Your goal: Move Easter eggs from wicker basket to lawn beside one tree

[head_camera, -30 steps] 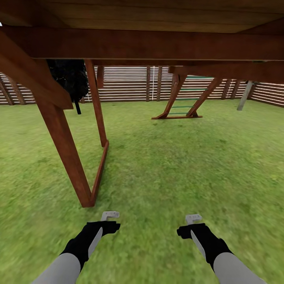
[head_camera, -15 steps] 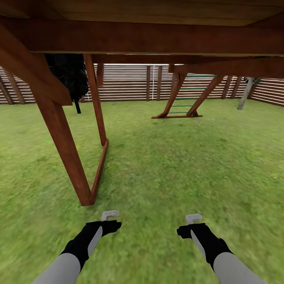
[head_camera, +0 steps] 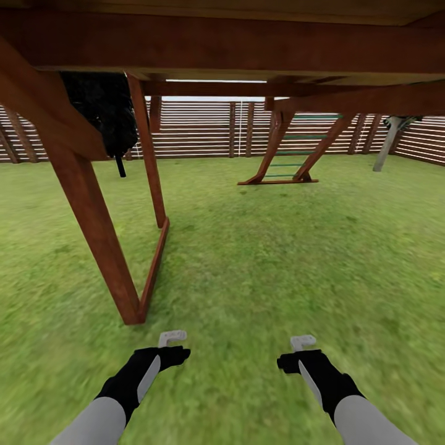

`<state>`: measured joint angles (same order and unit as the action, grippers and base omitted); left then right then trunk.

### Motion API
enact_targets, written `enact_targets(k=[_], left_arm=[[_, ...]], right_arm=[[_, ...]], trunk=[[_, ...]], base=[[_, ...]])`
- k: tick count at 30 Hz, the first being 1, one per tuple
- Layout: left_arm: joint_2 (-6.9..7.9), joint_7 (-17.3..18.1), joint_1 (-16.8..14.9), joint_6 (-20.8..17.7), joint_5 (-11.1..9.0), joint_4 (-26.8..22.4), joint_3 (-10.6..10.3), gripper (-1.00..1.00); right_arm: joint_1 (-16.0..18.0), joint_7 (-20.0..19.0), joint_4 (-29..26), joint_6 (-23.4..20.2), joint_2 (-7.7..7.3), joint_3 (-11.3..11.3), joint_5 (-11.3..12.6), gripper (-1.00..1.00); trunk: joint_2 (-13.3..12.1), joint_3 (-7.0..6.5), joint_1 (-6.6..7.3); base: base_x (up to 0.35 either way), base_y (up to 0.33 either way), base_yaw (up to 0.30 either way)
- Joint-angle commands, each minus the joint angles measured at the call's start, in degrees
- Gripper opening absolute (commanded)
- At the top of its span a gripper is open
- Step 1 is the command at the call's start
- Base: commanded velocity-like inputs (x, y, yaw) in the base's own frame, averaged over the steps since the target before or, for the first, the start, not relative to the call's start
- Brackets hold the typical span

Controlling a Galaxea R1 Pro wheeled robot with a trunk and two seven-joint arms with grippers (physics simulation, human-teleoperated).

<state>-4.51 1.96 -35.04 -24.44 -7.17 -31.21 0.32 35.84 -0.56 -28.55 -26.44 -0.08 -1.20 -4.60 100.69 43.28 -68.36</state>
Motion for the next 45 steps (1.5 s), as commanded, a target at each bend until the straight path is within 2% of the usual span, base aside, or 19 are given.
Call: enact_targets(k=[1, 45], left_arm=[[0.01, 0.0, 0.0, -0.3, -0.5, -0.1, 0.0, 1.0], [0.02, 0.0, 0.0, -0.3, -0.5, -0.1, 0.0, 1.0]], right_arm=[[0.0, -0.1, -0.1, -0.3, -0.01, -0.1, -0.5, 1.0], [0.0, 0.0, -0.9, -0.1, -0.01, -0.2, -0.6, 1.0]], trunk=[[0.4, 0.24, -0.25], [18.1, 8.14, -9.92]], base=[[0.308, 0.0, 0.0], [0.317, -0.064, 0.0]])
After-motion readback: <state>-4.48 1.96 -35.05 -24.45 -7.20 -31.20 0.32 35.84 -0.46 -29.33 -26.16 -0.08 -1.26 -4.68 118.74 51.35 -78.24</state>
